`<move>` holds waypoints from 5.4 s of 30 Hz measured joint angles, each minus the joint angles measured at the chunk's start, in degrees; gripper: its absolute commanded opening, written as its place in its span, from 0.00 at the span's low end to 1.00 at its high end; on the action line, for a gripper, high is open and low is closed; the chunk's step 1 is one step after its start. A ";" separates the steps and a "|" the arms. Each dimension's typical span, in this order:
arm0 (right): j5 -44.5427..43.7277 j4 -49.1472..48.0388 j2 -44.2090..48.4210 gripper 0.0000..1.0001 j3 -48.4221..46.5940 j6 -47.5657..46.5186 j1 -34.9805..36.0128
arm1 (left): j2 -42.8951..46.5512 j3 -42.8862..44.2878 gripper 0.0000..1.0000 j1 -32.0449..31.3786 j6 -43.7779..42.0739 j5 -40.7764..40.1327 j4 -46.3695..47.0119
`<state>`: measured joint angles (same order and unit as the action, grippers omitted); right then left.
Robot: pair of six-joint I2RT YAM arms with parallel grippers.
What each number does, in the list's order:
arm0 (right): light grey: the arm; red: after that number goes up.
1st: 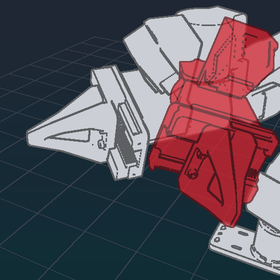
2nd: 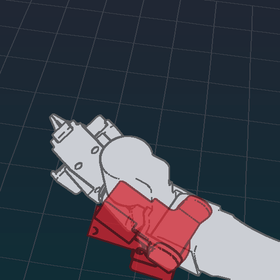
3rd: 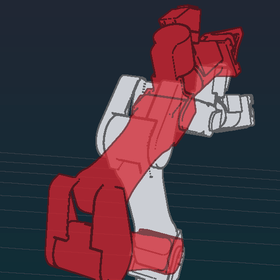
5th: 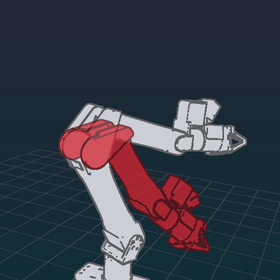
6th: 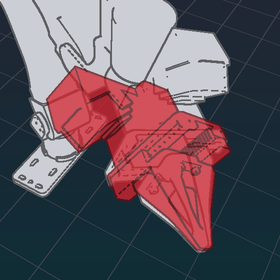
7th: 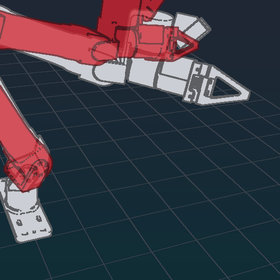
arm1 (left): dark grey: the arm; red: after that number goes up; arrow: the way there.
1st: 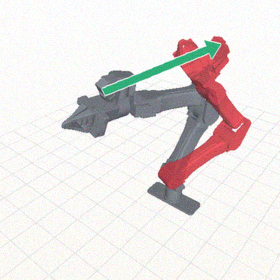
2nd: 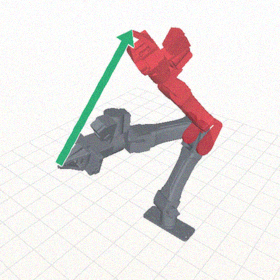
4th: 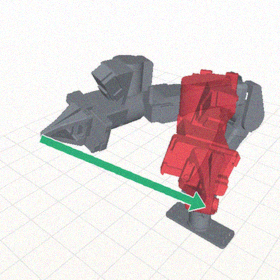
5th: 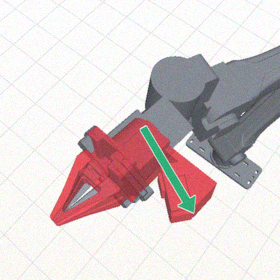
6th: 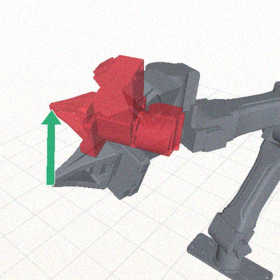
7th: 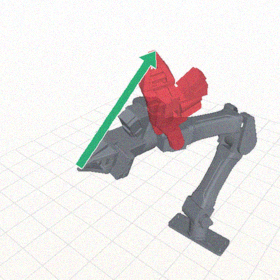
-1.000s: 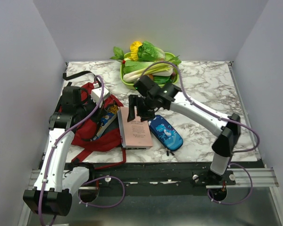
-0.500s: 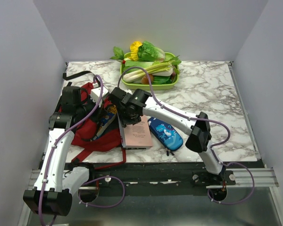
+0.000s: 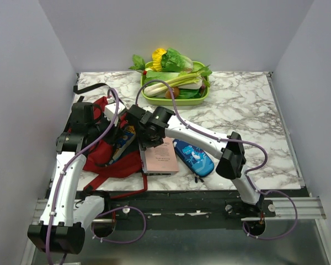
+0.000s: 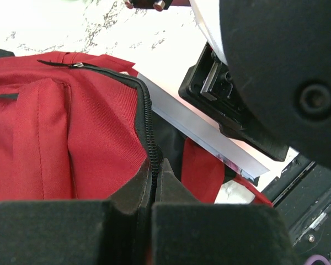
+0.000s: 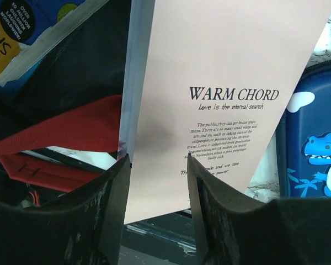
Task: Pack the student bag
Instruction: Pick up the book from the center of the board, then place the book in the student bag.
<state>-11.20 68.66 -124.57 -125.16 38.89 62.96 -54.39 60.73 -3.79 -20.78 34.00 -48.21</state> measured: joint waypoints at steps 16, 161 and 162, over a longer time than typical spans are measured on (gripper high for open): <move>-1.44 -3.04 -0.20 0.58 3.80 3.58 0.52 | 1.64 -6.25 0.00 1.88 8.41 6.14 3.21; 46.88 -85.33 8.15 0.01 45.16 37.42 -22.58 | -4.68 8.44 0.00 3.13 4.48 9.20 -8.35; 46.21 -83.89 7.74 0.01 43.56 36.72 -22.08 | -4.59 8.44 0.00 3.19 4.76 9.20 -8.22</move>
<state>35.00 -15.22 -116.84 -81.60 75.61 40.88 -58.98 69.17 -0.60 -16.01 43.20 -56.42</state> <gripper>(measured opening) 0.011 0.023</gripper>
